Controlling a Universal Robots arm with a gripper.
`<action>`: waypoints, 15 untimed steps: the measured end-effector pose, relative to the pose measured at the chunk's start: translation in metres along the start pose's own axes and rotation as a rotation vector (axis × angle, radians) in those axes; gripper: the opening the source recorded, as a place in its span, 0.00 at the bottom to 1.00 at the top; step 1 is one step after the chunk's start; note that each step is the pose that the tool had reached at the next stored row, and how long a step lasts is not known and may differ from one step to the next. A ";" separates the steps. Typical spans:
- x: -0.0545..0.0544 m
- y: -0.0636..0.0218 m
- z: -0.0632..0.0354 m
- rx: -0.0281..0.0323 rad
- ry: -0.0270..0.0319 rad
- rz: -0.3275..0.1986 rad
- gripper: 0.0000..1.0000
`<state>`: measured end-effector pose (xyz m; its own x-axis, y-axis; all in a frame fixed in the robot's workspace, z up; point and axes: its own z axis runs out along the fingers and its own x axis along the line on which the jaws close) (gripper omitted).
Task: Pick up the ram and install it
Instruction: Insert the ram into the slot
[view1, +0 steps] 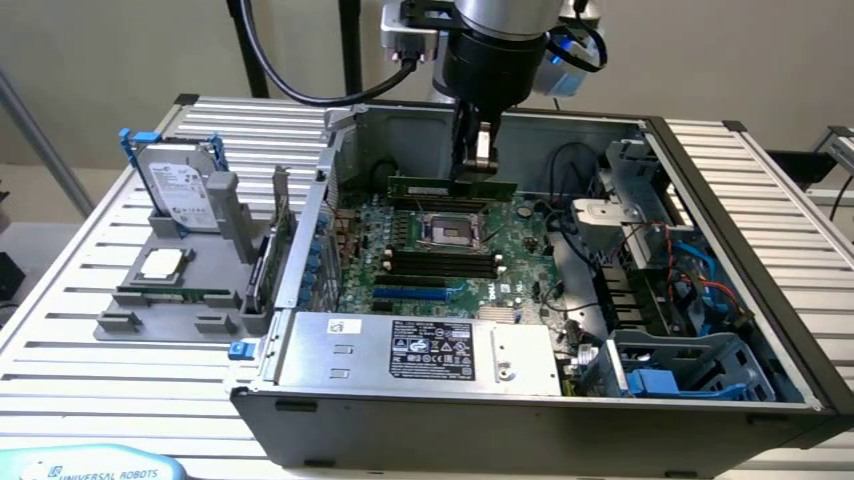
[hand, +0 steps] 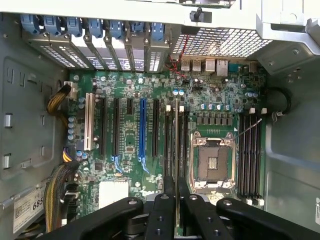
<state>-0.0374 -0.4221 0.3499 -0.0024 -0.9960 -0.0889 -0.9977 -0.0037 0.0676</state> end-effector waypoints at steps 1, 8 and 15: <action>0.000 0.0000 0.0000 0.0000 0.0000 0.000 0.14; 0.000 0.0000 0.0000 0.0000 0.0000 0.000 0.14; 0.000 0.0001 0.0000 0.0001 0.0000 0.000 0.14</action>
<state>-0.0375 -0.4221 0.3499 -0.0024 -0.9960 -0.0888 -0.9977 -0.0036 0.0674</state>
